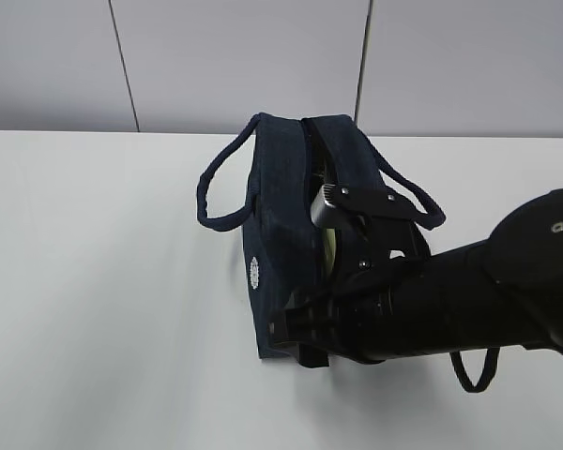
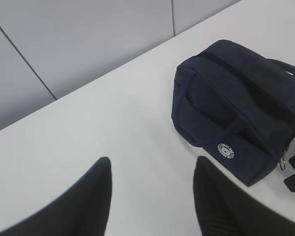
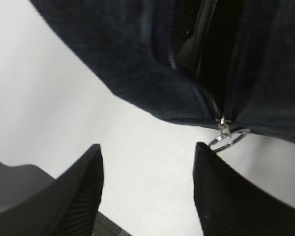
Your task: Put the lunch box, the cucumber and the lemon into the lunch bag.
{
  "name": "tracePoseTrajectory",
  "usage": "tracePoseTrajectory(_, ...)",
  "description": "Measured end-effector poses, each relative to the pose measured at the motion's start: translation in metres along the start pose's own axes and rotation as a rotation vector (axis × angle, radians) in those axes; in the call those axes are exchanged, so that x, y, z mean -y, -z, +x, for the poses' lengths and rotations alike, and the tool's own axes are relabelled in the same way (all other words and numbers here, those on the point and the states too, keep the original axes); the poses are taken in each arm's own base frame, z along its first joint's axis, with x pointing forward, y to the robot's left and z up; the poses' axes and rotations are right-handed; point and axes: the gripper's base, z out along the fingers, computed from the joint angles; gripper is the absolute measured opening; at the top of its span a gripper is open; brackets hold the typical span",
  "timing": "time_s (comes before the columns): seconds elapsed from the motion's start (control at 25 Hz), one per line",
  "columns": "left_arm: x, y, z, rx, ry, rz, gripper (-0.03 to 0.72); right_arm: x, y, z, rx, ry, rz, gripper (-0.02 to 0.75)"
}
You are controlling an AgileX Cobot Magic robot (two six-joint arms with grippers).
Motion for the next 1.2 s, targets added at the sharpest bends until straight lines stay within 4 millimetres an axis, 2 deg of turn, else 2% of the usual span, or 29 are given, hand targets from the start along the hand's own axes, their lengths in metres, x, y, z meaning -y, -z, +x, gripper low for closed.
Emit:
tracePoseTrajectory(0.32, 0.000, 0.000, 0.000, -0.003, 0.007, 0.002, 0.363, 0.015, 0.002, -0.010, 0.064, -0.095, 0.052, 0.435)
tracePoseTrajectory(0.68, 0.000, 0.000, 0.002, -0.019, 0.011, 0.004, 0.363, 0.029, -0.009, 0.006, -0.005, -0.118, 0.093, 0.435)
tracePoseTrajectory(1.2, 0.001, 0.000, 0.004, -0.043, 0.013, 0.007, 0.363, 0.032, -0.012, 0.005, 0.007, -0.119, 0.121, 0.435)
